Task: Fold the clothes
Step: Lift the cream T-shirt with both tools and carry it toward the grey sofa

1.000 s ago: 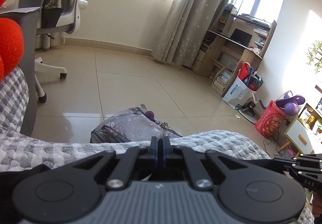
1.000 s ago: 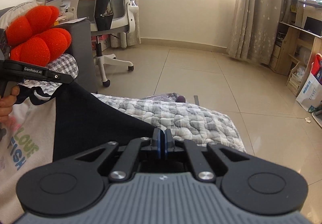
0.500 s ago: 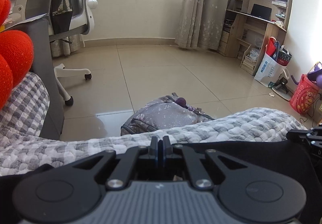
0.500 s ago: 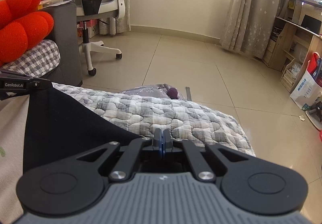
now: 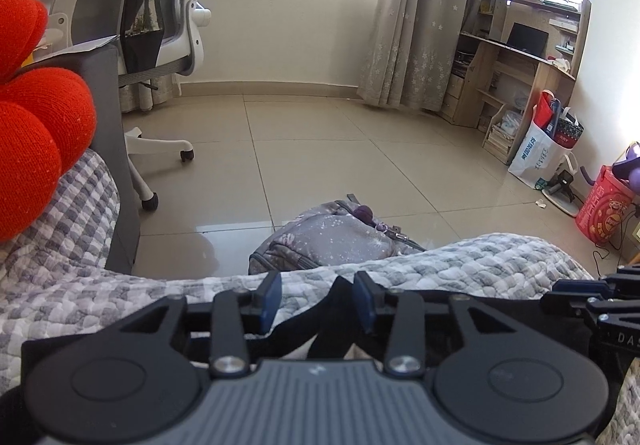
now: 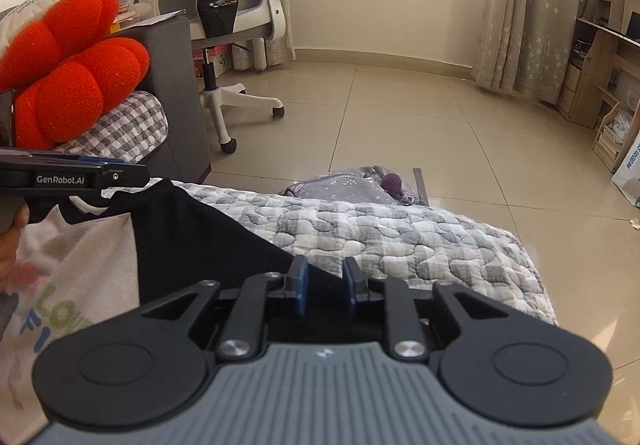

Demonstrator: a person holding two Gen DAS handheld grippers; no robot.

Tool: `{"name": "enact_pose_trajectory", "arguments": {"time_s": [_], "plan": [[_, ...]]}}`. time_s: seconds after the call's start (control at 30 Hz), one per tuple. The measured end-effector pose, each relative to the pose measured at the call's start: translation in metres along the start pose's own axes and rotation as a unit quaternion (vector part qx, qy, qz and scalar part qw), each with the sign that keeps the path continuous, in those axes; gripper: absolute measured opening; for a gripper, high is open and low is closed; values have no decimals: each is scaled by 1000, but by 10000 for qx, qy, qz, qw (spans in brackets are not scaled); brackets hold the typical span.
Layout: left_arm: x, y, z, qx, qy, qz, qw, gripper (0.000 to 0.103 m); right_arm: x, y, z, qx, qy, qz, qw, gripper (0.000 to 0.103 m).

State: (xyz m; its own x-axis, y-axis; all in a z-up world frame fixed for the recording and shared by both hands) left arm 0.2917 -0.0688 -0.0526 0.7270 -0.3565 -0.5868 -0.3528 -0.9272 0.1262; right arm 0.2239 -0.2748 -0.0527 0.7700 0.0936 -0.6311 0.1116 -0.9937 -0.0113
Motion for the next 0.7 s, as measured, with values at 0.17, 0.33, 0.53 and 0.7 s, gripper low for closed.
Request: {"name": "enact_pose_trajectory", "arguments": {"time_s": [0.17, 0.33, 0.53, 0.7], "plan": [[-32, -9, 0, -12, -1, -104, 9999, 48, -12, -25, -11, -128, 32, -209, 9997, 37], [-67, -30, 3, -253, -1, -95, 9996, 58, -19, -54, -24, -274, 18, -429, 9987, 37], [-112, -70, 16, -607, 109, -293, 9977, 64, -24, -92, -36, -428, 72, -722, 9964, 39], [-148, -107, 32, -800, 182, -593, 9949, 67, -23, -128, -43, -576, 57, -980, 9935, 40]]}}
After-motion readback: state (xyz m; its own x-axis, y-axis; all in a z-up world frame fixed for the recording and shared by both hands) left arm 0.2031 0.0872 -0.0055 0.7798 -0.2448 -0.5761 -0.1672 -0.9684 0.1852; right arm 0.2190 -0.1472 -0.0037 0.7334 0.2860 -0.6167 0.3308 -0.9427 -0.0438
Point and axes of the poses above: each gripper's, at about its wrist camera, not at the fingertips, and x roughly the way its jaws point, y to its right, z to its underside, the point moved 3 cm from there along x, roughly the way its jaws point
